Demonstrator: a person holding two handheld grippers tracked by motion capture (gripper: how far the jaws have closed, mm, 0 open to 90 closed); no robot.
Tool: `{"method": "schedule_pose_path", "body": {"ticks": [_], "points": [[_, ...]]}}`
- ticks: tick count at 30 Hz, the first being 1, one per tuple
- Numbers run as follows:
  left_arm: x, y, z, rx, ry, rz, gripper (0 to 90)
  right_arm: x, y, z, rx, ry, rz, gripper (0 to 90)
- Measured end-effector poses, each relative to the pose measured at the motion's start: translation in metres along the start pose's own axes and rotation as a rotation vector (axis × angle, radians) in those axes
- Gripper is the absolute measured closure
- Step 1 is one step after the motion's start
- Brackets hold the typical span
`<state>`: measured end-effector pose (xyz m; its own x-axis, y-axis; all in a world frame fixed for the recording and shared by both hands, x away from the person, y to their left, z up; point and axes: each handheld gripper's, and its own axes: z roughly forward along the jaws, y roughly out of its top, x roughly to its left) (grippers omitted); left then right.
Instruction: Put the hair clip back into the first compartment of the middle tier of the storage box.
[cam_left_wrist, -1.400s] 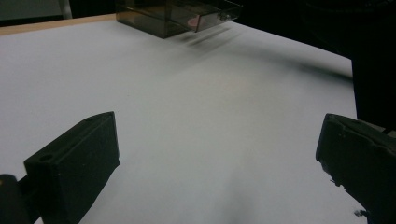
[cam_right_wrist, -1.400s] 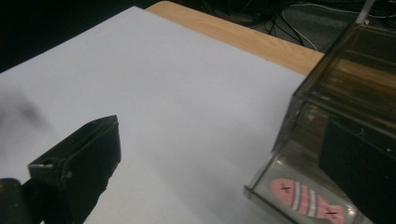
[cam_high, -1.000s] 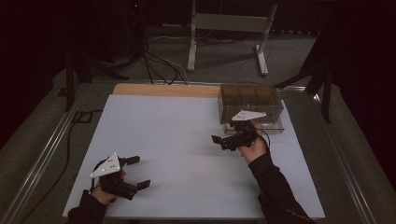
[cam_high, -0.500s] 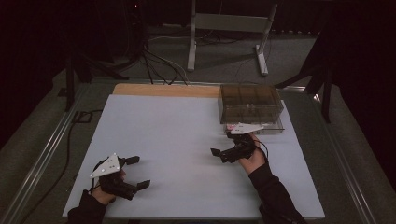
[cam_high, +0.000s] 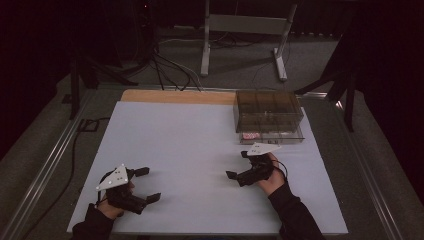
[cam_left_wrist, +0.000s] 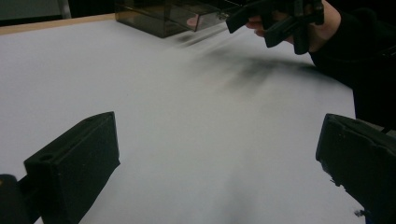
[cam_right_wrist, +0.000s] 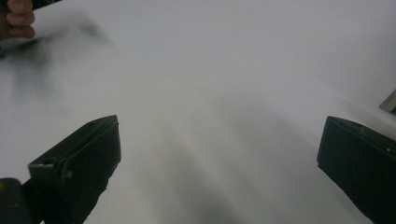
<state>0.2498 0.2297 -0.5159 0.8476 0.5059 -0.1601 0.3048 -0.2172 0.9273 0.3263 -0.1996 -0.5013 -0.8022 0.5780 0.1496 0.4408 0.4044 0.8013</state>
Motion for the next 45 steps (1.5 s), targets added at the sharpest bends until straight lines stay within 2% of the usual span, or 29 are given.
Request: {"method": "schedule_pose_path", "body": {"ticks": [8,15,20,31,42,45], "points": [[0.0,0.0,-0.001,0.001,0.0,0.002,0.4,0.0,-0.016,-0.009,0.007,0.02,0.007,0.0],[0.0,0.0,-0.001,-0.001,-0.001,0.001,0.4,-0.001,-0.029,-0.018,0.022,0.0,-0.002,0.0],[0.0,0.0,-0.001,-0.001,-0.001,0.002,0.4,-0.001,-0.036,-0.027,0.016,0.002,0.01,0.0],[0.0,0.0,-0.001,0.0,-0.002,0.002,0.4,0.002,-0.051,-0.045,0.031,-0.037,0.015,0.0],[0.0,0.0,-0.001,0.0,-0.002,0.002,0.4,-0.001,-0.068,-0.071,-0.016,-0.089,0.045,0.0],[0.0,0.0,-0.001,0.002,-0.002,0.004,0.4,-0.002,-0.075,-0.077,-0.011,-0.118,0.047,0.0]]}}
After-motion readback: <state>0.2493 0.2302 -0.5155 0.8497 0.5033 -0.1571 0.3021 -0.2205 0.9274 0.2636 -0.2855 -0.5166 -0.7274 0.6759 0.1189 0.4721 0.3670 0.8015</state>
